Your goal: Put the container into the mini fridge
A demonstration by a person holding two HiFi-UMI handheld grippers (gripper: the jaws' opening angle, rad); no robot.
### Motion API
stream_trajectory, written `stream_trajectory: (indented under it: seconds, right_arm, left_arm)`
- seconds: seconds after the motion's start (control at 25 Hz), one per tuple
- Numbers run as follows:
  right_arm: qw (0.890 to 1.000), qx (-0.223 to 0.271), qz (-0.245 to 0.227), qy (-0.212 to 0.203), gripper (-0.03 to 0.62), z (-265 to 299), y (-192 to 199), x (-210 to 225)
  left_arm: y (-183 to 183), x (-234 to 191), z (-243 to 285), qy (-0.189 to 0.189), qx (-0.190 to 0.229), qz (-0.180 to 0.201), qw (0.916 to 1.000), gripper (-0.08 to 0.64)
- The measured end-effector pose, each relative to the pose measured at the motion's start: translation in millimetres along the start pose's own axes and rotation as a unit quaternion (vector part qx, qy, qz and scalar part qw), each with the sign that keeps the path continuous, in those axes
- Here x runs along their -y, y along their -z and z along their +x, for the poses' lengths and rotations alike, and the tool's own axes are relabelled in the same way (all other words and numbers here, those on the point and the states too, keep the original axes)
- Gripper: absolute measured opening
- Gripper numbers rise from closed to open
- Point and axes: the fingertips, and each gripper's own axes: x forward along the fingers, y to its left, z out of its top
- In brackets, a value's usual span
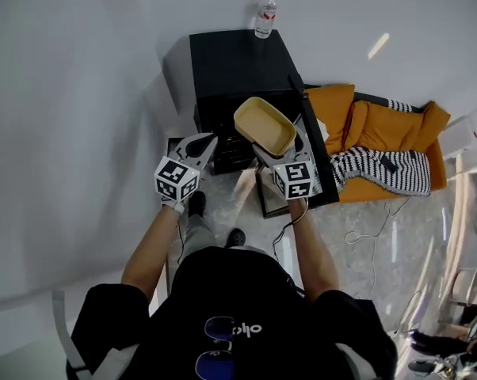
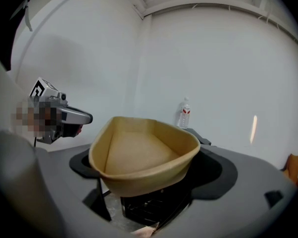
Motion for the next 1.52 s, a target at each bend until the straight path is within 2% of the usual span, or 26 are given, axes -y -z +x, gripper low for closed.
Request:
stream_trajectory:
  seconds: [0.36,0.6,1.2,1.52]
  right_arm:
    - [1.0,-0.012,0.007,0.012,0.541,15.1,2.0,8.1]
    - [0.999,-0.033,0.015,0.011,0.541,26.2,18.2,10.1]
    - [0.996,-0.085,0.039,0.001,0.541,43.9,87.6,0.0]
    - [0.994,-0.097,0.046,0.005,0.541,70.4,111.0,10.9]
  left_arm:
    - [-4.5,-10.0,18.5,0.025,-0.005,0.001,0.9997,0.006]
    - [5.3,-16.6,26.0,0.03,-0.014,-0.009,0.9994,0.006]
    - [66.9,-17.5,40.4,0.04,-0.051,-0.043,0.997,0.006]
    - [75.8,-28.2,54.3,0.047,-0.06,-0.046,0.996,0.006]
